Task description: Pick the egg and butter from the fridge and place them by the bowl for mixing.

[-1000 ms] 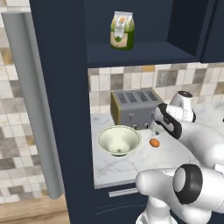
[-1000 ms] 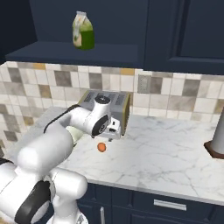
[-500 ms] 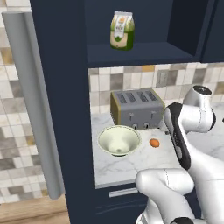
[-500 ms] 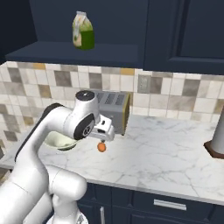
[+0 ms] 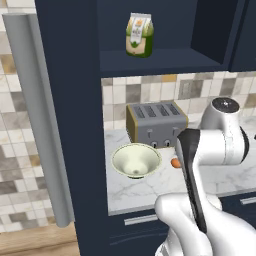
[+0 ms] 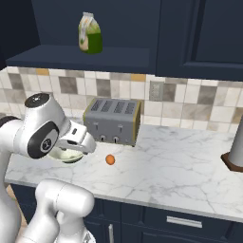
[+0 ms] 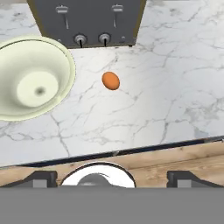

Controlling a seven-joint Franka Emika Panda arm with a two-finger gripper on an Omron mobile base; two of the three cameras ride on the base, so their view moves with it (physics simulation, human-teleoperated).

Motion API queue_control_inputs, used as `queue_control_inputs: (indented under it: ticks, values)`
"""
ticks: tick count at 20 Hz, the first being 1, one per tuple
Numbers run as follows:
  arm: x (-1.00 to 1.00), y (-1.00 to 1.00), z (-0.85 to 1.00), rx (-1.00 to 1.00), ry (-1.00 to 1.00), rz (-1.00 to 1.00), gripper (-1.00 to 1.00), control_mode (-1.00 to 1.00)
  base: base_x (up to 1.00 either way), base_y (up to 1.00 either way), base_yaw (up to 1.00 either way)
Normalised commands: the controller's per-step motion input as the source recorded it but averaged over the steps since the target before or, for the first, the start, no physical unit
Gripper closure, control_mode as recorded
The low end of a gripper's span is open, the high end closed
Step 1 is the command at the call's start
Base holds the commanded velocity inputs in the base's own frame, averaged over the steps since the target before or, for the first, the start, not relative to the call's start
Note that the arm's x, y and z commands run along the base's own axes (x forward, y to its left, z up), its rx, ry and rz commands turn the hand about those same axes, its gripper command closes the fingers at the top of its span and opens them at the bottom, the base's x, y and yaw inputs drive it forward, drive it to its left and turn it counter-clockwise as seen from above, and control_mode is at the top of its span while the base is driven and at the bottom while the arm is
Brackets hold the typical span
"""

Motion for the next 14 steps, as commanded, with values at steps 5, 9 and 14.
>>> queue_control_inputs:
  ticks: [5, 9, 14]
  values:
    - [-0.39, -0.02, 0.62, 0.00, -0.09, 0.05, -1.00, -1.00, 0.00, 0.00, 0.00]
    - [-0.31, -0.11, 0.44, 0.00, -0.05, 0.07, -1.00, -1.00, 0.00, 0.00, 0.00]
    - [0.00, 0.05, 0.41, 0.00, -0.04, 0.02, -1.00, -1.00, 0.00, 0.00, 0.00]
